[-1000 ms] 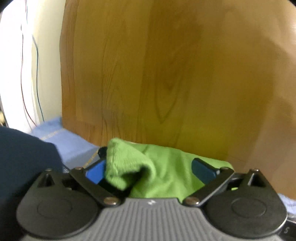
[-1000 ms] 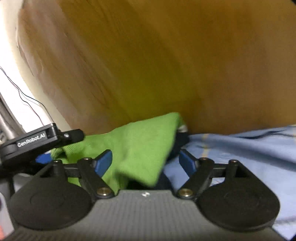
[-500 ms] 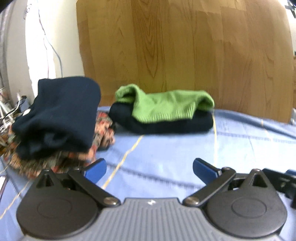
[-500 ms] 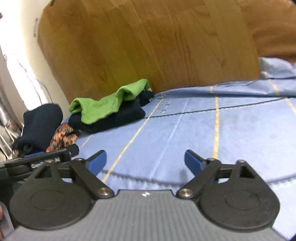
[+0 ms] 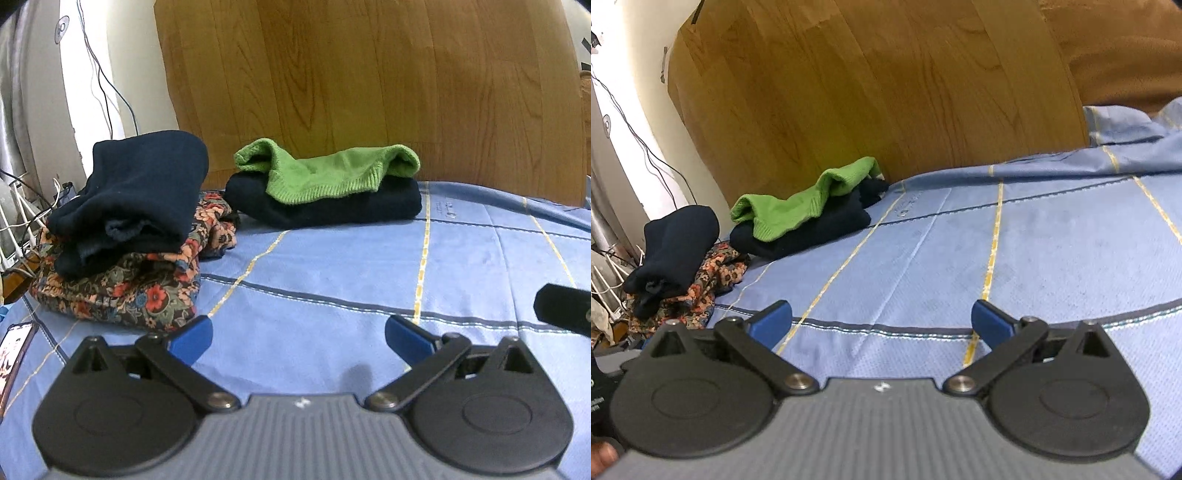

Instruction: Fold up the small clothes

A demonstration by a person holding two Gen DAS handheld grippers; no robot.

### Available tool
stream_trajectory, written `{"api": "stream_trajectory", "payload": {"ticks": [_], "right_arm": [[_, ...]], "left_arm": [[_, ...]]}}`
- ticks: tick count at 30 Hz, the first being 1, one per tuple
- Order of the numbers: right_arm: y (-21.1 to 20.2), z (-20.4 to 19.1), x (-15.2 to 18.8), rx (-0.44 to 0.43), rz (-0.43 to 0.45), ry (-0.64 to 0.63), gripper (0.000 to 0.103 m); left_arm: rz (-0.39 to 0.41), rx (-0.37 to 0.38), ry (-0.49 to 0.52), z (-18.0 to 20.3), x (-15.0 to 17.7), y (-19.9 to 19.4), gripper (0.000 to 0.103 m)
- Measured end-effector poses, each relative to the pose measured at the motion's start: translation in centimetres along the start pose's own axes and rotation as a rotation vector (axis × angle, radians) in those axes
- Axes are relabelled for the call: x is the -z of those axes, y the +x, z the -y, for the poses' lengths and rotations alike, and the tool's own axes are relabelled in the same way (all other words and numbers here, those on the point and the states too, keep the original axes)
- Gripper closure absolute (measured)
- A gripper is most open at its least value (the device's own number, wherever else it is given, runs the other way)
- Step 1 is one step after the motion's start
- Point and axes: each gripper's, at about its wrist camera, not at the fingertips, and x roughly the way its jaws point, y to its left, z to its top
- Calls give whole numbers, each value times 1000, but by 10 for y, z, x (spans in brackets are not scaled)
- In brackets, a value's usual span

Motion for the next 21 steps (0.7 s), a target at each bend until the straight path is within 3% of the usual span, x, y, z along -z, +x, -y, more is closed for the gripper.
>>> {"api": "stream_trajectory", "payload": {"ticks": [15, 21], "right_arm": [[-4, -10, -1, 3, 4, -65, 0], [-5, -8, -2, -11, 0, -57, 0]], "left_arm": [[31, 27, 14, 7, 4, -3, 0], [21, -23, 50, 13, 4, -2, 0]]}}
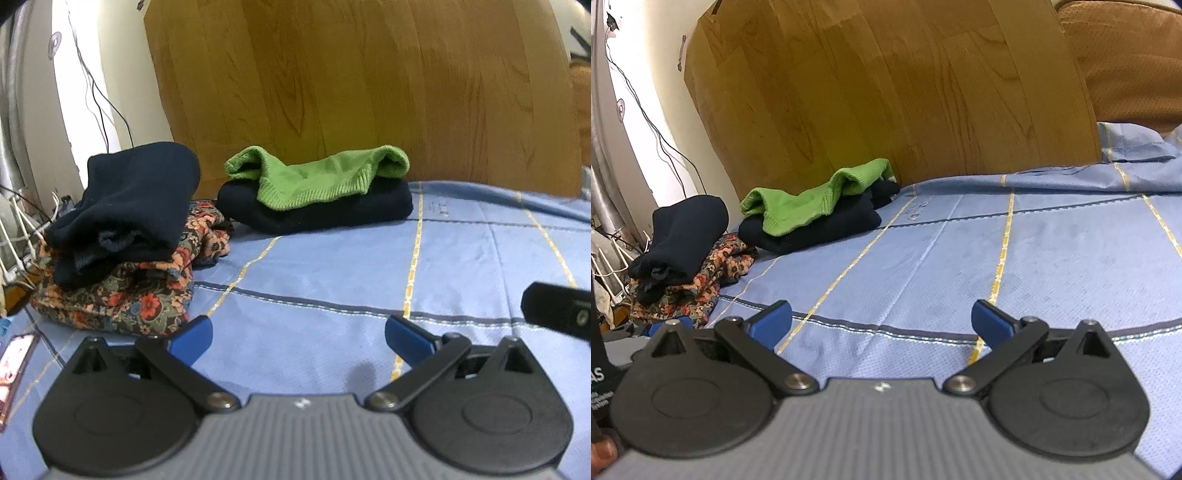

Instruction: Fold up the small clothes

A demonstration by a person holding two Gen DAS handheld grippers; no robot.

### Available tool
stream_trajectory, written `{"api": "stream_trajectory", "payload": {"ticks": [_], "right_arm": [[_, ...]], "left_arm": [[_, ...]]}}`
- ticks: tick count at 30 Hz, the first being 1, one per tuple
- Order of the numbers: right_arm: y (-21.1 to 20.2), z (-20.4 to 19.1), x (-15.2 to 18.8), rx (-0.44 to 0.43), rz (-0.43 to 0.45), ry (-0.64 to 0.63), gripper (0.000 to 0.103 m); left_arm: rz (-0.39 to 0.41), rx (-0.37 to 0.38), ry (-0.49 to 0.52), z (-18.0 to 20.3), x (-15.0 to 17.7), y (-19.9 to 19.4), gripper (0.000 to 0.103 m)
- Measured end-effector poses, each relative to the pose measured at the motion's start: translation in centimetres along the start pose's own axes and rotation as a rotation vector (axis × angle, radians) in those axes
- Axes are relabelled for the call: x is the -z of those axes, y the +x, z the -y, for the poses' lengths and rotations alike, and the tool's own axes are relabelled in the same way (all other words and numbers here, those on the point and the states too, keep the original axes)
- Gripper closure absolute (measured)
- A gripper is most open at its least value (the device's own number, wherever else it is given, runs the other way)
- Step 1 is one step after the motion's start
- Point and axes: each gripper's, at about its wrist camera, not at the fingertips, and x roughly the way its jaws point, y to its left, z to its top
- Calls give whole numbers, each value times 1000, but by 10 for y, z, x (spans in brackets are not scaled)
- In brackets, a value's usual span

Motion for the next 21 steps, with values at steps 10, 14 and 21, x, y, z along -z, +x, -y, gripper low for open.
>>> {"api": "stream_trajectory", "payload": {"ticks": [10, 14, 21], "right_arm": [[-1, 3, 0, -10, 3, 21, 0], [0, 5, 0, -16, 0, 27, 0], [-1, 4, 0, -20, 1, 26, 0]], "left_arm": [[16, 8, 22, 5, -1, -7, 0], [17, 24, 12, 4, -3, -10, 0], [25, 32, -17, -1, -7, -17, 0]]}}
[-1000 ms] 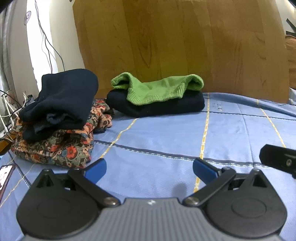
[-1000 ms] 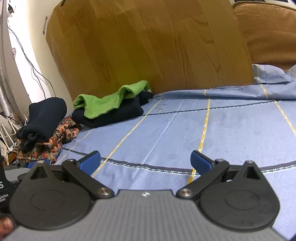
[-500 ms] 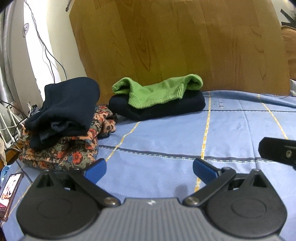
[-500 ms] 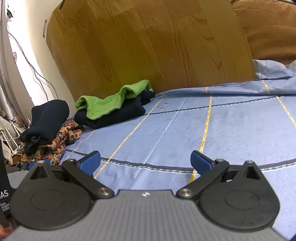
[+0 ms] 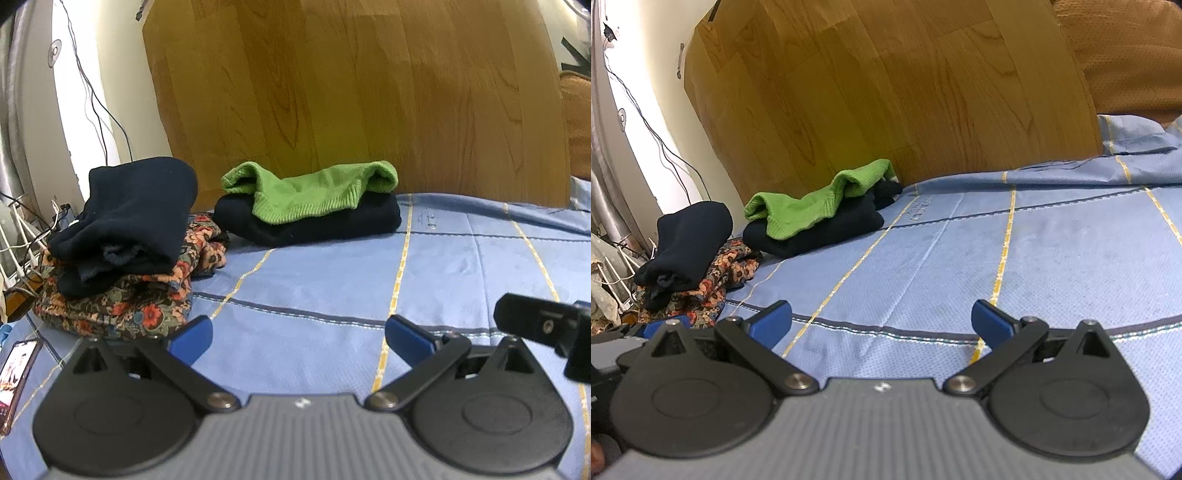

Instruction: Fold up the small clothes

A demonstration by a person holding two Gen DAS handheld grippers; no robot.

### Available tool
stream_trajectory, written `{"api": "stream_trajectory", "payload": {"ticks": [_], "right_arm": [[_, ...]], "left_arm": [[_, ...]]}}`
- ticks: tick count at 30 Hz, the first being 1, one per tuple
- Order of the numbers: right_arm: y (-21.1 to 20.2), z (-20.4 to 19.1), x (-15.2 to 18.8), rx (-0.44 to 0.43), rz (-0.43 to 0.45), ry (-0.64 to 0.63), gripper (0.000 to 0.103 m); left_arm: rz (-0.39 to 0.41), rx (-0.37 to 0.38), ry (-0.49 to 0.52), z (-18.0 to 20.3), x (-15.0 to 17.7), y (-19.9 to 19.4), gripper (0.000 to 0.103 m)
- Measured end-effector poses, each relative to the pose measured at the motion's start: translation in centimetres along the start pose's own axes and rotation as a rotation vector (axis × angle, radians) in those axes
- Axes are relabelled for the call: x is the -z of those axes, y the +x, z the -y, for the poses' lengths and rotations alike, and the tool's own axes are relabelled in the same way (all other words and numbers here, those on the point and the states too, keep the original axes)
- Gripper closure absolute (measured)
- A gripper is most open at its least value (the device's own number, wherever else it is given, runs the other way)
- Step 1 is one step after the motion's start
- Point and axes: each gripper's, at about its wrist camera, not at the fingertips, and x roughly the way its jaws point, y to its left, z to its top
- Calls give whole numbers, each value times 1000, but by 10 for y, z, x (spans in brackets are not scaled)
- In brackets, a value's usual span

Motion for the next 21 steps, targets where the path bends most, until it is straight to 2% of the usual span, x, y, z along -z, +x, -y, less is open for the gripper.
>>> {"api": "stream_trajectory", "payload": {"ticks": [7, 15, 21], "right_arm": [[-1, 0, 0, -6, 2, 1, 0], [-2, 0, -1, -10, 6, 3, 0], [-3, 4, -2, 3, 22, 22, 0]], "left_arm": [[9, 12, -26, -3, -4, -10, 0], [55, -21, -44, -5, -4, -21, 0], [34, -13, -53, -8, -8, -21, 0]]}}
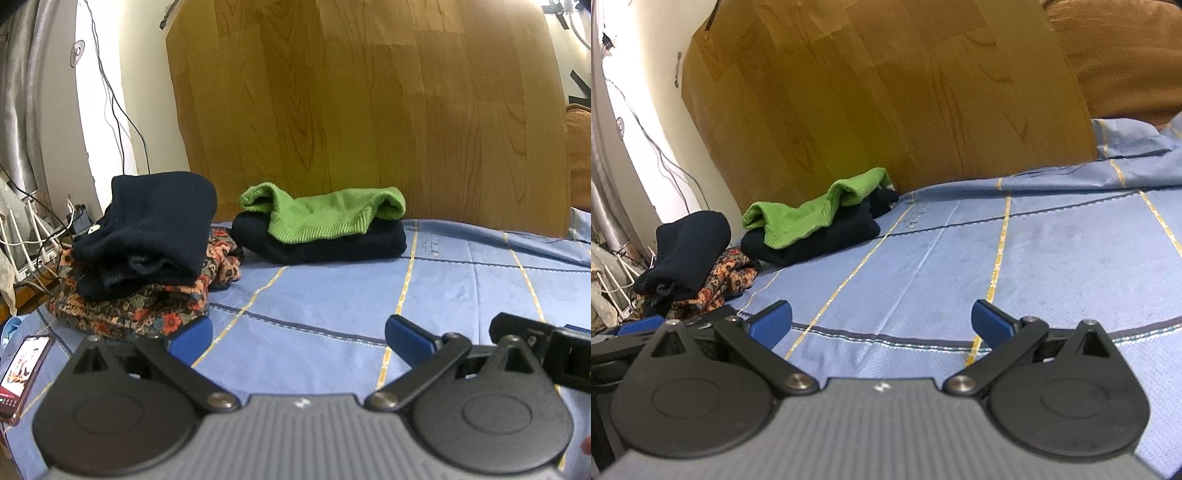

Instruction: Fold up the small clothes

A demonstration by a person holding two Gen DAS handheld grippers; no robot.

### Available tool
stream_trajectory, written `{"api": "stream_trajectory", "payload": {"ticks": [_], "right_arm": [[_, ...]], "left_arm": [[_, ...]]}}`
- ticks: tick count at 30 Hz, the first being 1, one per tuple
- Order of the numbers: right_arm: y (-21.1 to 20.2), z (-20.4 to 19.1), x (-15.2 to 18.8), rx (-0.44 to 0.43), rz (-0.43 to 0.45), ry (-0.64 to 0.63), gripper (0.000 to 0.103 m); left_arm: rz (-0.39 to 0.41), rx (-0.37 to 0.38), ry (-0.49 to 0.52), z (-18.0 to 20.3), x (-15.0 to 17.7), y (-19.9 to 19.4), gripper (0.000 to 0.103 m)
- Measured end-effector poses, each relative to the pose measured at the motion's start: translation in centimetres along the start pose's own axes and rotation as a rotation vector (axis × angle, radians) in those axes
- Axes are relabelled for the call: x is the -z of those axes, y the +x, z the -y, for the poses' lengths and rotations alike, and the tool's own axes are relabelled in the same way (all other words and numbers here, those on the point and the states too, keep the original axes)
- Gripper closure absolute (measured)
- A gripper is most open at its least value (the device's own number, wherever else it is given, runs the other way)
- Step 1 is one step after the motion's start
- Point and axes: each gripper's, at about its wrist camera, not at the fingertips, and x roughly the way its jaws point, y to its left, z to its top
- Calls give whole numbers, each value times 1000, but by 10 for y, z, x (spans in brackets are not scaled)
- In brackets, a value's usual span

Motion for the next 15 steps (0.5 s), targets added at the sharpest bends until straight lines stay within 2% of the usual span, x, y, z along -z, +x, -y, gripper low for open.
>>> {"api": "stream_trajectory", "payload": {"ticks": [4, 15], "right_arm": [[0, 1, 0, -5, -2, 3, 0], [1, 2, 1, -7, -6, 4, 0]], "left_arm": [[-28, 9, 1, -2, -1, 2, 0], [-34, 3, 4, -3, 2, 3, 0]]}}
